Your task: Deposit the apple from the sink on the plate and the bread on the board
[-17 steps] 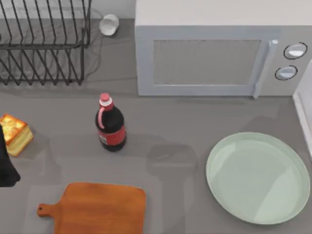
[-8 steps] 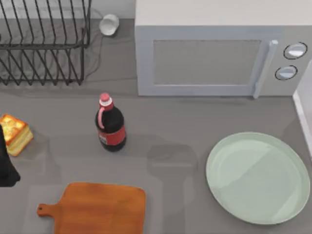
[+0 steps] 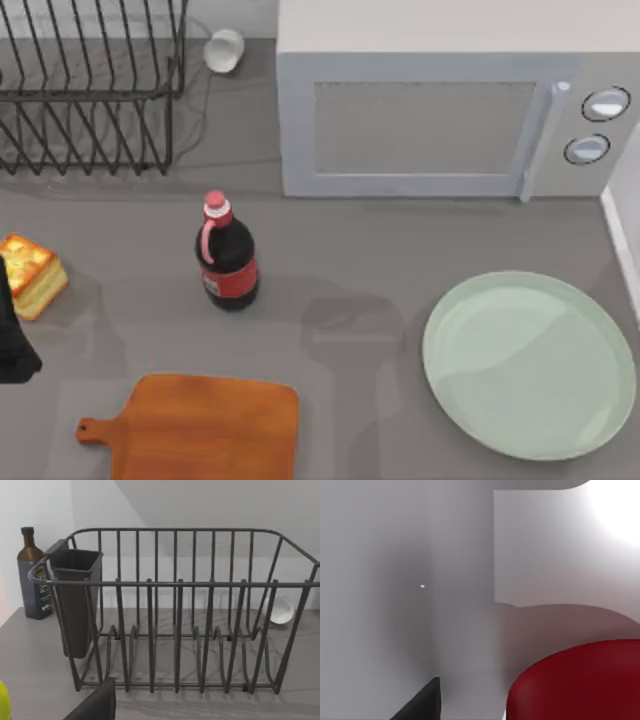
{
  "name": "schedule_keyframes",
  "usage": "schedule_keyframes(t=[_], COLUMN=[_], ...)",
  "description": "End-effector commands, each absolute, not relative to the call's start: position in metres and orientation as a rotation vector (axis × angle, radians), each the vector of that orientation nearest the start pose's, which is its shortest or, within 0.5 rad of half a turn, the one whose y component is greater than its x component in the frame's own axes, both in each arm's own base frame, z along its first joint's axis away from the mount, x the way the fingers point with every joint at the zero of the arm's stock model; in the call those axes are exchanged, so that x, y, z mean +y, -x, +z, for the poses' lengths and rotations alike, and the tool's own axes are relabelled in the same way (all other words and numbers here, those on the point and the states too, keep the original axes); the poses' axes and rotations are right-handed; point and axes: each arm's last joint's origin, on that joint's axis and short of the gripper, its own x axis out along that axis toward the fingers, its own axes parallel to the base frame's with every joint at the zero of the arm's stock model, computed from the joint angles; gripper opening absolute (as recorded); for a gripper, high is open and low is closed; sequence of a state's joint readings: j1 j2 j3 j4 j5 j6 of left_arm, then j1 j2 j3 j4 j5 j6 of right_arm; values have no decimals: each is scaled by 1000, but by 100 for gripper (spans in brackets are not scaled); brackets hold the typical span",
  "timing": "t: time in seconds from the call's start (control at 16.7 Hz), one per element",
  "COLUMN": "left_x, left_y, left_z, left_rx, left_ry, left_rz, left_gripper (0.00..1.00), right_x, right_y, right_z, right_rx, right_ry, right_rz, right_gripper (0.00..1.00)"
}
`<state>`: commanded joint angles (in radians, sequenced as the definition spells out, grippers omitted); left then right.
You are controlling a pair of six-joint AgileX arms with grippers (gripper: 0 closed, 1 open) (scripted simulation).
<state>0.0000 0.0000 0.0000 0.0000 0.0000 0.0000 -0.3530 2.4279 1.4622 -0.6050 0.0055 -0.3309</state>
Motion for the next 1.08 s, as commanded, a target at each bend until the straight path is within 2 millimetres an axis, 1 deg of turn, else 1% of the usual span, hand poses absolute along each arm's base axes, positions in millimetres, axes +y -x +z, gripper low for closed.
schedule_keyframes(t=[0.78,0.84,1.08], left_x=[-1,-1,-1], left_y=[-106,-106,-106], left_z=[160,160,160], left_rx=[0,0,0], left_ry=[0,0,0], left_rz=[0,0,0], left_gripper=[100,100,100], right_x=[-140,-140,-140], right_y=[-390,-390,-390], right_z=[6,6,6], right_rx=[1571,1571,1571], right_ry=[-8,-8,-8], right_rz=[-8,-8,-8], right_gripper=[2,0,0])
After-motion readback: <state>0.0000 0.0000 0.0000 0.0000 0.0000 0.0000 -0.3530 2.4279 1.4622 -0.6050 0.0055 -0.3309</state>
